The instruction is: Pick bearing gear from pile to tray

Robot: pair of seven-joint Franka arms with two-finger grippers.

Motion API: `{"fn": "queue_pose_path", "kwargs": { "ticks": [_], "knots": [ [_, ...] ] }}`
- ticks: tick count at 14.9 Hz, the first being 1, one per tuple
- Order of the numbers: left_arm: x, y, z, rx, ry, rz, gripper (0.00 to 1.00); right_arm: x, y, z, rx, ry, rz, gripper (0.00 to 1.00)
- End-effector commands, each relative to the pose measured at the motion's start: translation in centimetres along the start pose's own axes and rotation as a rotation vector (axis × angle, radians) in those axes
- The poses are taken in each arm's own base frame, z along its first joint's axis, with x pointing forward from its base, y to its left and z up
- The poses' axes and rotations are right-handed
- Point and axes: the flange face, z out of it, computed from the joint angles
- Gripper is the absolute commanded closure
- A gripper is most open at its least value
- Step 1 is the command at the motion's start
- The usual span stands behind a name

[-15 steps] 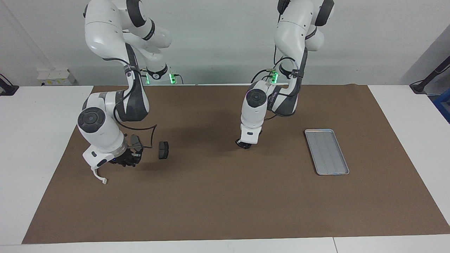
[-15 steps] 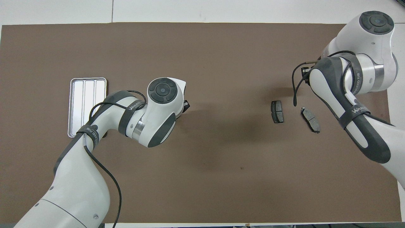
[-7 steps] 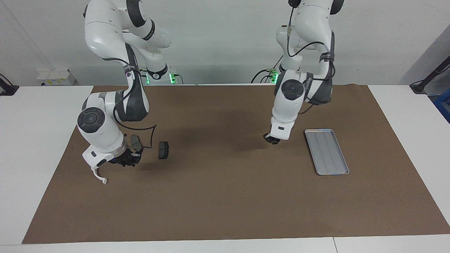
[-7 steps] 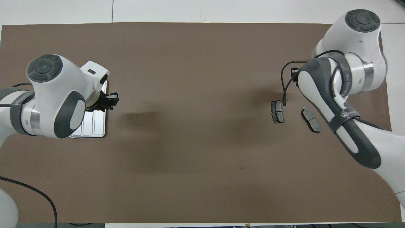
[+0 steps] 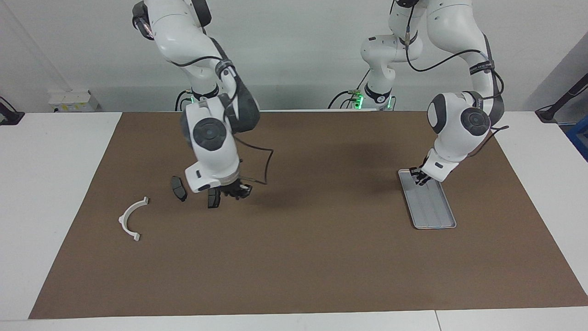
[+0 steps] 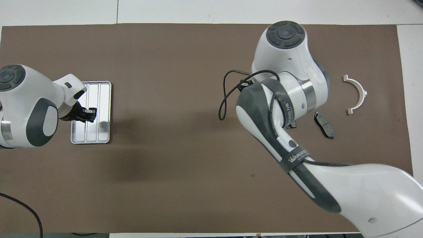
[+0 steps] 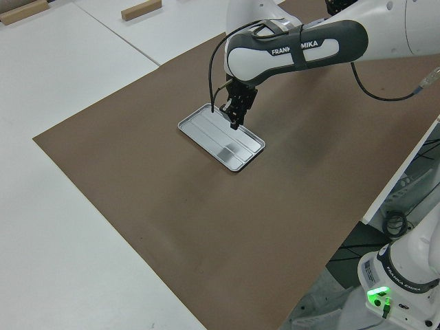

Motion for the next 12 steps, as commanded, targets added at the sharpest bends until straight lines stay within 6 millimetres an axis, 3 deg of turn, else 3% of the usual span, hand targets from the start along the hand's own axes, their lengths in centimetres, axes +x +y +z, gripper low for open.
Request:
{"fn": "queue_pose_path", "kwargs": {
  "ticks": [1,4,5,10,12],
  "knots": [
    [-2.2,-1.6,0.6,0.005,0.04,-0.012,1.0,-4.8,-3.1,-2.1,0.038,-0.005,0.119,1.0],
    [-2.4,-1.9,0.9,0.003,0.056,-0.018,1.0,-8.4,-5.7,-2.0,0.096,0.009,0.217,1.0],
    [-2.4,-2.9,1.0,-0.006,0.068,-0.041,1.0,-9.4,-6.3,-1.8,0.114,0.012,0.232,1.0],
    [-2.9,-2.7,2.0,-0.048,0.117,-0.081,1.0,-13.4,-9.3,4.5,0.11,0.043,0.246,1.0],
    [-2.6,-2.1,2.1,-0.061,0.137,-0.093,1.0,-14.2,-11.2,8.8,0.086,0.113,0.271,1.0]
  ]
}}
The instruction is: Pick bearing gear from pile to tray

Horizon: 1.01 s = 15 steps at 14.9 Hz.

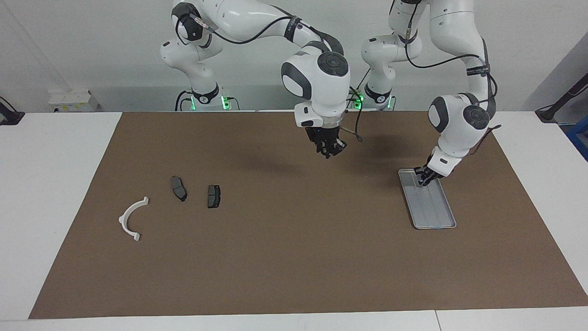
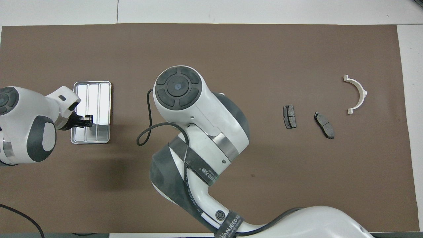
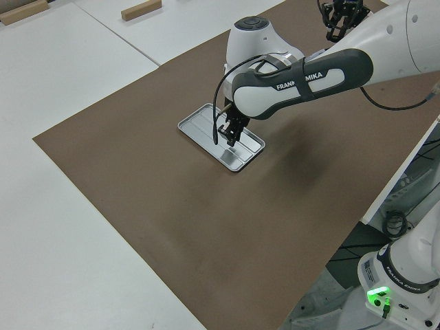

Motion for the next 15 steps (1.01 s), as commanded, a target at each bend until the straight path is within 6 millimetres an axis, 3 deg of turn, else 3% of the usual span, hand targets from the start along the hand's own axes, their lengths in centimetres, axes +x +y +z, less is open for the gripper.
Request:
{"fn": "queue_pose_path", "kwargs": {
  "ticks": [1,6,9,13,15],
  "knots": [
    [-0.9,0.3,-0.3,-0.026,0.044,-0.022,1.0,-1.1,-1.2,5.6,-0.001,0.075,0.041,1.0],
    [-1.0,0.4,0.3,-0.026,0.038,-0.021,1.0,-0.2,-1.0,11.8,0.006,0.084,0.035,1.0],
    [-1.1,0.4,0.5,-0.026,0.035,-0.02,0.93,-0.1,-0.5,13.9,0.0,0.106,0.014,1.0],
    [-1.6,0.4,1.3,-0.026,0.039,-0.02,0.91,0.1,-0.5,14.0,0.002,0.114,0.011,1.0],
    [-1.8,0.5,1.7,-0.026,0.051,-0.019,0.8,0.8,-0.5,14.0,0.002,0.114,0.019,1.0]
  ]
}}
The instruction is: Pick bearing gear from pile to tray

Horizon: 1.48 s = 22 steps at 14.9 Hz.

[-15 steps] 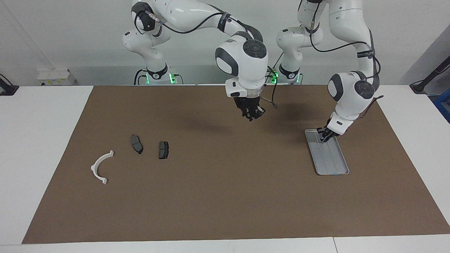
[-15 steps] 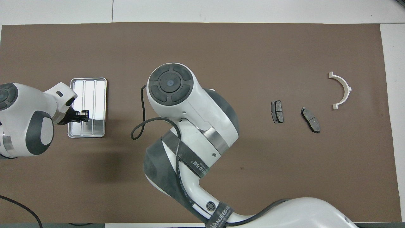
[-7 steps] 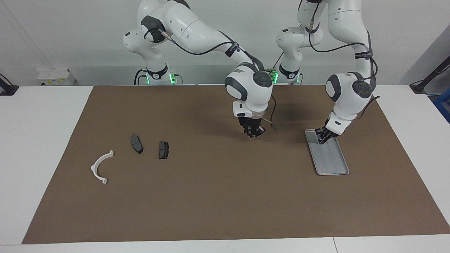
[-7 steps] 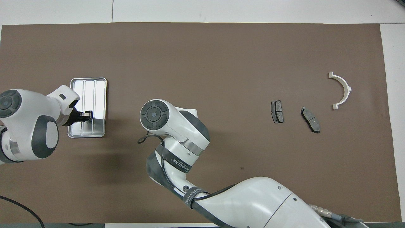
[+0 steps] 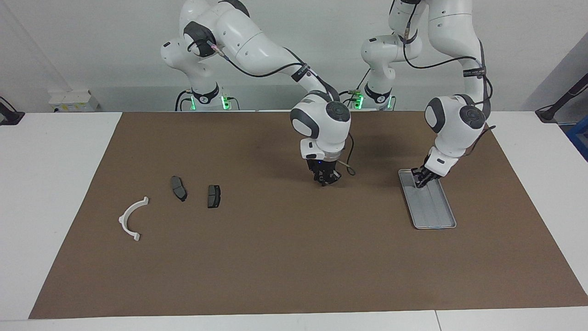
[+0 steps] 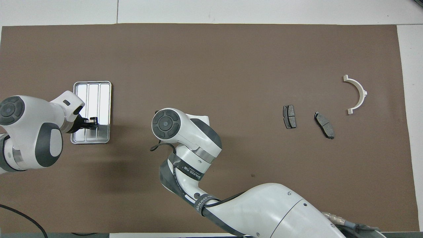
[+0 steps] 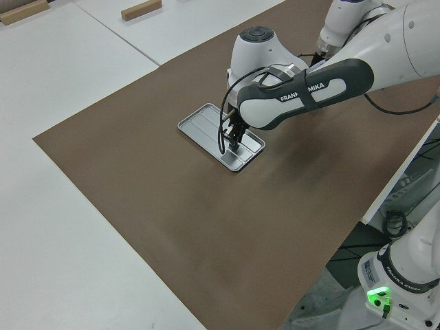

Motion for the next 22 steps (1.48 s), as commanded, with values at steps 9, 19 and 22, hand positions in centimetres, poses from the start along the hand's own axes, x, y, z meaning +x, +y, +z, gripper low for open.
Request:
{"fn": "queue_pose_path", "kwargs": {
  "ticks": [9,19,22],
  "knots": [
    [2.8,5.8,-4.9,-0.06,-0.022,-0.115,0.0,5.6,0.0,-4.8,-0.055,0.022,0.02,0.0],
    [-3.5,29.8,-3.9,-0.06,-0.019,-0.401,0.0,26.6,14.3,-25.9,-0.075,-0.095,-0.548,0.0],
    [-5.2,36.4,0.2,0.03,0.051,-0.475,0.0,33.8,19.4,-26.5,-0.06,-0.112,-0.721,0.0]
  ]
}}
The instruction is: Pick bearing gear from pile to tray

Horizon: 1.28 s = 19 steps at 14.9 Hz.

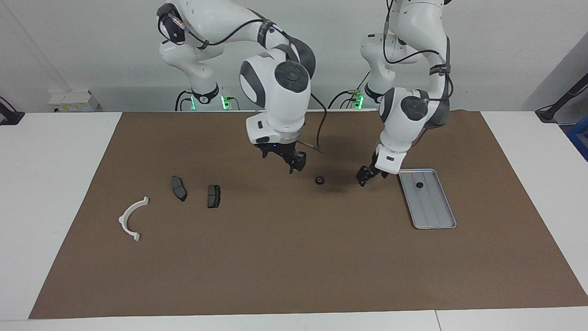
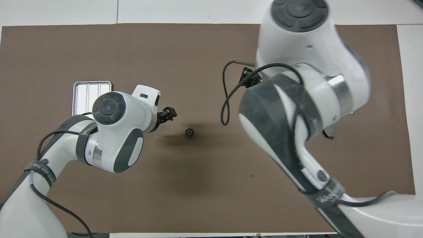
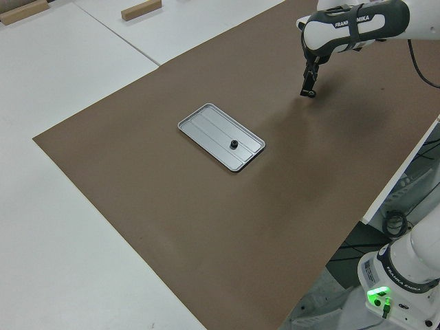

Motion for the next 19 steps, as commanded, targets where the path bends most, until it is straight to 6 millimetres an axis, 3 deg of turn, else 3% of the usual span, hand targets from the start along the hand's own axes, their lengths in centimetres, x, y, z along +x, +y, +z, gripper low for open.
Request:
{"fn": "queue_pose_path", "kwargs": {
  "ticks": [1,5,11,13,16,18,19],
  "knots": [
    [-0.8,3.2,3.3,0.027,0.048,-0.052,0.0,1.8,5.3,1.1,0.021,-0.031,-0.131,0.0],
    [-1.4,3.0,3.9,0.025,0.047,-0.049,0.0,2.8,8.1,1.4,0.027,-0.027,-0.106,0.0],
    [-1.4,2.8,4.3,0.013,0.05,-0.049,0.12,3.1,9.2,1.4,0.029,-0.027,-0.127,0.0],
    [-1.7,2.6,4.5,0.02,0.047,-0.047,0.27,2.4,9.4,1.3,0.025,-0.033,-0.142,0.0],
    [-2.3,2.7,4.5,0.031,0.043,-0.04,0.63,-0.5,10.5,0.4,0.004,-0.016,-0.192,0.0],
    [-2.9,2.8,4.5,0.042,0.04,-0.034,0.72,-1.9,12.3,0.1,-0.005,0.018,-0.16,0.0],
    [-2.9,2.7,4.6,0.054,0.036,-0.034,0.84,-2.6,12.7,-0.1,0.004,0.023,-0.155,0.0]
  ]
}}
